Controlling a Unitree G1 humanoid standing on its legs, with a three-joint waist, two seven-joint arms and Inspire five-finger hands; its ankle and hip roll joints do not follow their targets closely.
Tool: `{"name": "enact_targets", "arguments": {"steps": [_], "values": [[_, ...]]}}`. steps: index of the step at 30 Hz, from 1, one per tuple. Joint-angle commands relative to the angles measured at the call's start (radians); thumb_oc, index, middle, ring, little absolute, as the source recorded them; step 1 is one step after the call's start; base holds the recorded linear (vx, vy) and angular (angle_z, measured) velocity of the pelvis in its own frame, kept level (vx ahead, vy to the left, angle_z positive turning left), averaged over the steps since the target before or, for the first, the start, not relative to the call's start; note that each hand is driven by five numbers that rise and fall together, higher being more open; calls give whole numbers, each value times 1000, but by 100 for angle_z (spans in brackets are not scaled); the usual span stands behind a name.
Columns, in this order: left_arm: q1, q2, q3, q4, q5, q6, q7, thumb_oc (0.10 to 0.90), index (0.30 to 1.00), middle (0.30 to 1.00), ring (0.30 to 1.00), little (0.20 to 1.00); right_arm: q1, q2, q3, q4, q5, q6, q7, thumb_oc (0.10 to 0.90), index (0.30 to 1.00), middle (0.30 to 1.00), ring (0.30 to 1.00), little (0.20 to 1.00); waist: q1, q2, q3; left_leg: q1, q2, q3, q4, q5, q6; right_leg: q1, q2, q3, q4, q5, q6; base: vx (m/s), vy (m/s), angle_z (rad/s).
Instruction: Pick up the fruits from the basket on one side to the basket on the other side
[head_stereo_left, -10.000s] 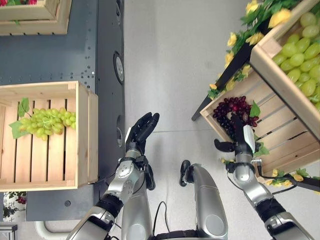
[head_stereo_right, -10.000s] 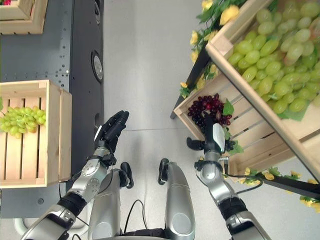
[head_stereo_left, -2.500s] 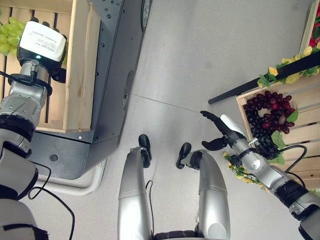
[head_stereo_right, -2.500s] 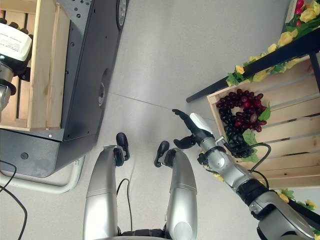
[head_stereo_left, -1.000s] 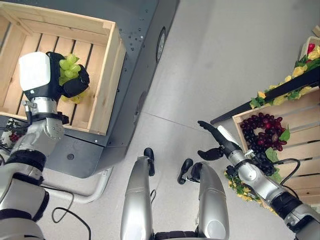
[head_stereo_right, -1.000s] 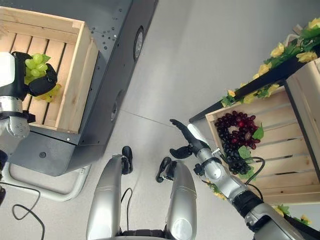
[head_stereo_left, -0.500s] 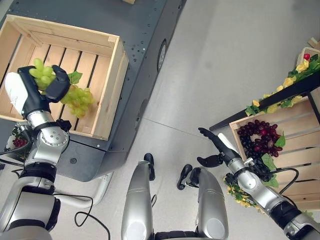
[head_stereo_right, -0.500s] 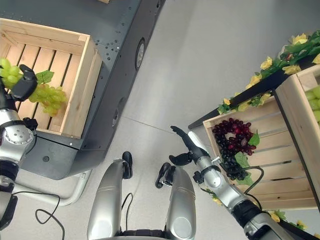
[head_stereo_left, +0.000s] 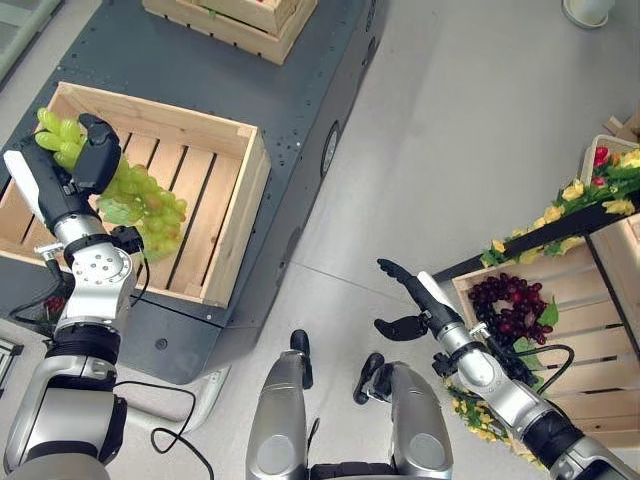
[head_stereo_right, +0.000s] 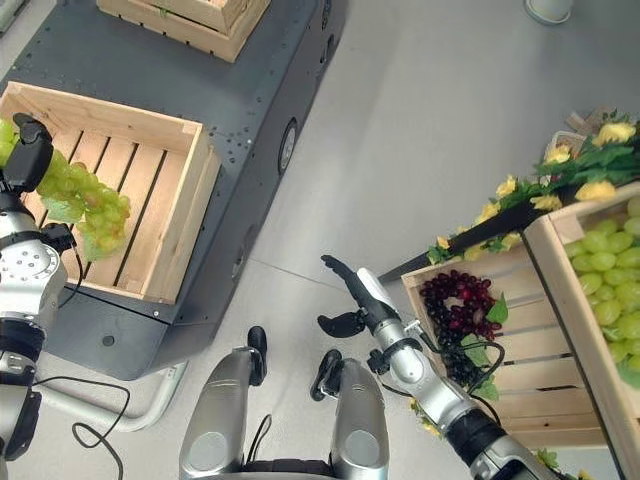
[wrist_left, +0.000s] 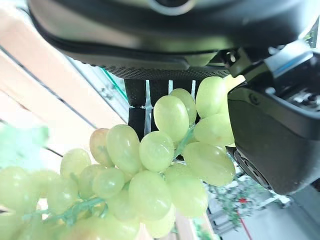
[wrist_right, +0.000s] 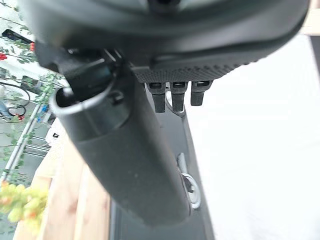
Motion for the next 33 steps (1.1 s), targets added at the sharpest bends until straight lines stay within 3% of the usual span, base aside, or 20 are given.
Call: {"name": "enact_targets", "arguments": {"steps": [1, 9, 14, 22, 29, 33], "values": [[-49, 56, 39, -99, 63, -135, 12, 400, 300, 300, 300, 300, 15, -14, -70, -104, -6, -140, -15, 800, 900, 900, 900, 900, 2, 97, -165, 207, -39, 32, -178, -86, -9, 102, -13, 6, -134, 57, 41, 49, -115, -1], [-22, 46, 17, -202, 57, -88, -102, 400, 300, 300, 300, 300, 35, 16, -80, -145, 94, -162, 76, 800, 900, 900, 900, 900, -4, 118, -282, 327, -58, 3, -343, -31, -39, 257, 60, 13, -359, 104, 45, 49, -102, 3], [-45, 50, -29, -241, 67, -74, -183, 400, 300, 300, 300, 300, 9, 18, -83, -176, 168, -160, 122, 800, 900, 900, 900, 900, 1, 125, -333, 367, -64, -22, -413, -1, -50, 307, 78, 13, -440, 142, 47, 13, -130, 4], [-162, 22, -140, -274, 78, -82, -287, 400, 300, 300, 300, 300, -175, 63, -77, -186, 382, -67, 205, 800, 900, 900, 900, 900, 22, 137, -405, 396, -67, -66, -559, 90, -75, 370, 111, -8, -614, 238, 45, -50, -123, 5], [-211, 9, -192, -271, 87, -93, -357, 400, 300, 300, 300, 300, -271, 127, -93, -157, 578, 35, 265, 800, 900, 900, 900, 900, 19, 132, -434, 410, -66, -55, -559, 84, -71, 380, 114, 6, -630, 249, 39, -27, -81, 4], [-233, 0, -224, -269, 87, -97, -392, 400, 300, 300, 300, 300, -272, 145, -99, -154, 604, 63, 254, 800, 900, 900, 900, 900, 9, 127, -453, 427, -60, -40, -559, 77, -72, 394, 119, 16, -639, 250, 36, 34, -51, -14]]}}
